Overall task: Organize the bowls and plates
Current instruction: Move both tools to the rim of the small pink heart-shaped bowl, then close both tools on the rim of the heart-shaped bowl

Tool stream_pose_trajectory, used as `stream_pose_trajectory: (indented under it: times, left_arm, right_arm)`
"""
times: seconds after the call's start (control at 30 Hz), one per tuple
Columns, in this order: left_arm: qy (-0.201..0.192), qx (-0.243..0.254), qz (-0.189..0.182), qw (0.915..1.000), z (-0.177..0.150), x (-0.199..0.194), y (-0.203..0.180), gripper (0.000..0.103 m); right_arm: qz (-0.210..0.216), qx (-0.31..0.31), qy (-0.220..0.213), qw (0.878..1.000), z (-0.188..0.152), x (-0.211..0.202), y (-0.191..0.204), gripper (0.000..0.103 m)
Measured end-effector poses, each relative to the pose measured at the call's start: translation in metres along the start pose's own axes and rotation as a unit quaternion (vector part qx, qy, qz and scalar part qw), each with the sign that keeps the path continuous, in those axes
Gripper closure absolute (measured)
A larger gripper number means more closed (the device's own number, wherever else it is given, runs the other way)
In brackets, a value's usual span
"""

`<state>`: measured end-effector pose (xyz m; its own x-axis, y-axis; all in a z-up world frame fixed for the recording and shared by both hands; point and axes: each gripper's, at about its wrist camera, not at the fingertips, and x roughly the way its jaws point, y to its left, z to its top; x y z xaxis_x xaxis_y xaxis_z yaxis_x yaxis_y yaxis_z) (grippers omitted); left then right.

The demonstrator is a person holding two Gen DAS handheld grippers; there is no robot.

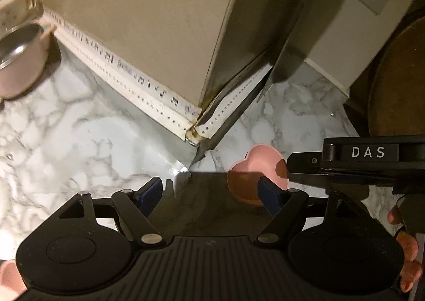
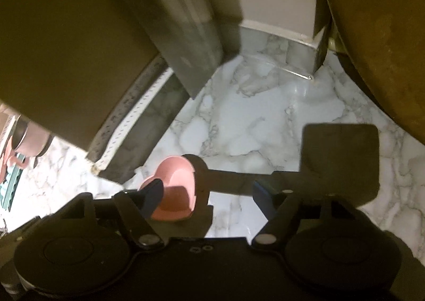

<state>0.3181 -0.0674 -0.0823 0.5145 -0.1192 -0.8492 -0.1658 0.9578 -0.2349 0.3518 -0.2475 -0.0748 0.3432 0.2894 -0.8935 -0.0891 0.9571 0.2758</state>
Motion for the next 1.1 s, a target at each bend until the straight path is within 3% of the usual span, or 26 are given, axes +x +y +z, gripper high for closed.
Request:
stream_pose_trajectory:
  times: [0.3,0.47,0.5,0.7,0.9,1.1]
  left_arm:
    - [0.015,-0.021,0.012,0.9996,-0.003,0.022,-0.003,0.026]
    - [0.011,-0.026,0.006,0.9996,-0.002,0.027,-0.002,0.051]
    - [0.011,-0.026,0.002,0.9996,-0.002,0.027,-0.002,0.060]
    - [0.010,-0.024,-0.006,0.9996,-0.003,0.029,-0.009,0.079]
    - [0.018,-0.030,-0.013,0.9993,-0.001,0.035,-0.013,0.090]
    - [0.019,-0.023,-0.018,0.9994,-0.004,0.032,-0.011,0.095]
  right_arm:
    - [0.016,0.006,0.022,1.000,0.004,0.026,0.007,0.055]
    - [0.015,0.006,0.028,0.999,0.005,0.031,0.008,0.071]
    - [0.016,0.005,0.030,0.999,0.006,0.033,0.008,0.074]
    - [0.018,-0.004,0.037,0.999,0.004,0.036,0.010,0.086]
    - [0.018,-0.014,0.038,0.999,0.003,0.035,0.013,0.099]
    - [0.014,-0.016,0.039,0.999,-0.001,0.031,0.015,0.103]
